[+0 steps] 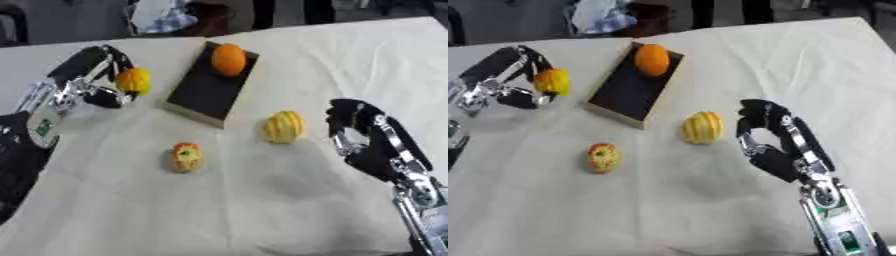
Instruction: Pick up objects on the table and place them in the box.
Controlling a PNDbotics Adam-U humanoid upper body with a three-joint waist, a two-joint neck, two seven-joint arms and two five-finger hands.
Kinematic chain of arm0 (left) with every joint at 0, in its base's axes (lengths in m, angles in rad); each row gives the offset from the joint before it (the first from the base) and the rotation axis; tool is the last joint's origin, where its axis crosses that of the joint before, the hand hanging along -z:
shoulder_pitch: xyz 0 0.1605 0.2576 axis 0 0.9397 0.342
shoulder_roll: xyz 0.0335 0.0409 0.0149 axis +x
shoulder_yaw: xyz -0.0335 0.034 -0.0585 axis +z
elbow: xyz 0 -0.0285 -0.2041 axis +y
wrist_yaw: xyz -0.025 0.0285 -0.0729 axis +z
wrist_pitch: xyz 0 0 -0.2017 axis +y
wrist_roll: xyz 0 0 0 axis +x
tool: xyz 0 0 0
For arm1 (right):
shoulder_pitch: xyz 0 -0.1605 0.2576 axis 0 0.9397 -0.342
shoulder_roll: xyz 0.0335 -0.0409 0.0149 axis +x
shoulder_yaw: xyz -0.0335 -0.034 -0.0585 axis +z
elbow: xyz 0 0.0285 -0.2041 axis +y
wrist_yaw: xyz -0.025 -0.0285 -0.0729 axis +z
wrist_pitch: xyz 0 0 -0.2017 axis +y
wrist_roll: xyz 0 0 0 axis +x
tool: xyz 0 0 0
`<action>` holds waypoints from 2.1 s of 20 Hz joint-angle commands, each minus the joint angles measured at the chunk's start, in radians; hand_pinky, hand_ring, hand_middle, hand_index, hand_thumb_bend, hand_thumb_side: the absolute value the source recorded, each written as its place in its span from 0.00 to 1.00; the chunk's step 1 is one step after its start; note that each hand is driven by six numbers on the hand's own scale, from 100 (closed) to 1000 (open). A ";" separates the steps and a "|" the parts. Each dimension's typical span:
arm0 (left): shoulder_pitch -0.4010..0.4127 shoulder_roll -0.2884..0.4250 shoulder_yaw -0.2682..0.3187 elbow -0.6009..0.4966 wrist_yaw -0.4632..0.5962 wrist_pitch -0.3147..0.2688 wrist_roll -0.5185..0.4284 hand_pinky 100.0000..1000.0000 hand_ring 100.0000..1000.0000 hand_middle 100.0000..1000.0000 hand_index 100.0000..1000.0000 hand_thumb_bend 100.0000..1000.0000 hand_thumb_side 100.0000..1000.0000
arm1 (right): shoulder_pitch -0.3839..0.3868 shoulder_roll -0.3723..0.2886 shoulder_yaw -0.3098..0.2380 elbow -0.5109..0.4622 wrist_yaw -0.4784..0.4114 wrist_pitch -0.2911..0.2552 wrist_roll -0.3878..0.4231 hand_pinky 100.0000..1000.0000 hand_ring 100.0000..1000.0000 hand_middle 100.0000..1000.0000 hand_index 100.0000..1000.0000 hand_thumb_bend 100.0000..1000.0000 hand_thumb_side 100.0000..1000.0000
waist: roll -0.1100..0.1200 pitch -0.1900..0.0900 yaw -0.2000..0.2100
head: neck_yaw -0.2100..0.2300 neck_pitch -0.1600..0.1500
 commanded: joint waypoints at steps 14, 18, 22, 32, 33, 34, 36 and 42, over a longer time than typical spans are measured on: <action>-0.111 -0.106 -0.020 0.123 -0.117 -0.086 -0.077 0.69 0.57 0.58 0.73 0.37 0.09 | -0.031 0.003 0.018 -0.017 -0.014 -0.005 0.024 0.70 0.68 0.65 0.79 0.00 0.32 | -0.008 -0.003 -0.064 | 0.028 -0.024; -0.110 -0.114 -0.009 0.155 -0.139 -0.116 -0.123 0.72 0.64 0.66 0.77 0.45 0.17 | -0.031 0.003 0.018 -0.016 -0.015 -0.006 0.025 0.70 0.68 0.65 0.79 0.00 0.32 | -0.007 -0.003 -0.066 | 0.027 -0.025; -0.105 -0.106 -0.005 0.142 -0.134 -0.123 -0.137 0.72 0.67 0.69 0.79 0.54 0.26 | -0.031 0.004 0.016 -0.016 -0.015 -0.006 0.024 0.71 0.68 0.65 0.79 0.00 0.32 | -0.009 -0.003 -0.064 | 0.024 -0.025; -0.043 0.015 0.007 -0.119 0.049 -0.070 -0.153 0.70 0.61 0.64 0.78 0.58 0.34 | -0.060 -0.040 0.011 -0.011 -0.003 -0.007 0.022 0.71 0.68 0.65 0.80 0.00 0.29 | -0.011 -0.006 -0.033 | 0.000 -0.022; -0.018 0.035 0.016 -0.167 0.091 -0.058 -0.148 0.70 0.60 0.64 0.78 0.57 0.34 | -0.072 -0.057 0.013 -0.010 0.000 -0.007 0.024 0.71 0.68 0.66 0.80 0.00 0.28 | -0.011 -0.006 -0.027 | -0.005 -0.021; 0.007 0.054 0.023 -0.215 0.134 -0.043 -0.146 0.70 0.60 0.64 0.78 0.57 0.34 | -0.082 -0.070 0.014 -0.008 0.002 -0.008 0.026 0.71 0.68 0.66 0.80 0.00 0.28 | -0.010 -0.007 -0.024 | -0.008 -0.020; 0.071 0.088 0.044 -0.318 0.219 -0.007 -0.134 0.70 0.58 0.63 0.77 0.56 0.35 | -0.106 -0.104 0.017 -0.002 0.016 -0.013 0.032 0.71 0.69 0.66 0.81 0.00 0.26 | -0.009 -0.007 -0.010 | -0.020 -0.018; 0.310 0.125 0.123 -0.628 0.392 0.102 -0.065 0.69 0.57 0.61 0.77 0.54 0.34 | -0.178 -0.197 0.044 0.044 0.038 -0.022 0.062 0.72 0.71 0.68 0.82 0.00 0.23 | -0.008 -0.001 0.032 | -0.043 -0.017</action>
